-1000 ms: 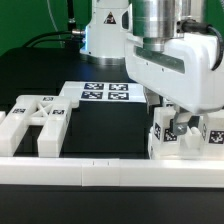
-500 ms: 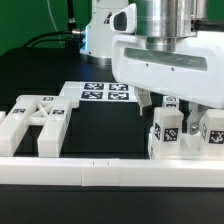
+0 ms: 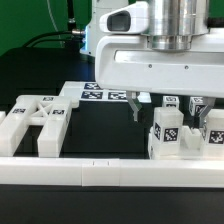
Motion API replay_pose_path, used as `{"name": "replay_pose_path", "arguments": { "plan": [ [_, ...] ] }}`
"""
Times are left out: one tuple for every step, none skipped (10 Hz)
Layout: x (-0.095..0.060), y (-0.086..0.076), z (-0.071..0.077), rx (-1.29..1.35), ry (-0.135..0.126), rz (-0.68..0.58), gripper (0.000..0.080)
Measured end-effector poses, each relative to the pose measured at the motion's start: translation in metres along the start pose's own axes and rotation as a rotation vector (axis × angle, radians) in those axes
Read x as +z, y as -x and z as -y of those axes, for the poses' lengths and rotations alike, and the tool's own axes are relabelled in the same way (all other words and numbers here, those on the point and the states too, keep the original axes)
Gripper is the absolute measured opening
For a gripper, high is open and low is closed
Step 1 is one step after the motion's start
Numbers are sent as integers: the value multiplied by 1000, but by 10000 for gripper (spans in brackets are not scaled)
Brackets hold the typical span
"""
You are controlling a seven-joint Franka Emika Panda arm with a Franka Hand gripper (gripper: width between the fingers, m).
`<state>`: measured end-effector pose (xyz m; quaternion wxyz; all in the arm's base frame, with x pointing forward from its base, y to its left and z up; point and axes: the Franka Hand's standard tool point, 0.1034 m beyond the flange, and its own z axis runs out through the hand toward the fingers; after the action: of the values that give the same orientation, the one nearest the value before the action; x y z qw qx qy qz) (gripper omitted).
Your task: Assemble chair
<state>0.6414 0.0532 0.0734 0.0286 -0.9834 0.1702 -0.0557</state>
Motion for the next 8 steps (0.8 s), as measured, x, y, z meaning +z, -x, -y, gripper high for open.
{"name": "replay_pose_path", "arguments": {
  "plan": [
    [0, -1, -1, -52, 0, -1, 649],
    [0, -2, -2, -141, 1, -3, 649],
    [0, -1, -2, -216, 8, -4, 649],
    [0, -1, -2, -287, 12, -4, 649],
    [0, -1, -2, -352, 18, -4, 649],
    [0, -2, -3, -410, 19, -3, 607],
    [0, -2, -4, -435, 19, -3, 607],
    [0, -2, -4, -416, 19, -3, 430]
  ]
}}
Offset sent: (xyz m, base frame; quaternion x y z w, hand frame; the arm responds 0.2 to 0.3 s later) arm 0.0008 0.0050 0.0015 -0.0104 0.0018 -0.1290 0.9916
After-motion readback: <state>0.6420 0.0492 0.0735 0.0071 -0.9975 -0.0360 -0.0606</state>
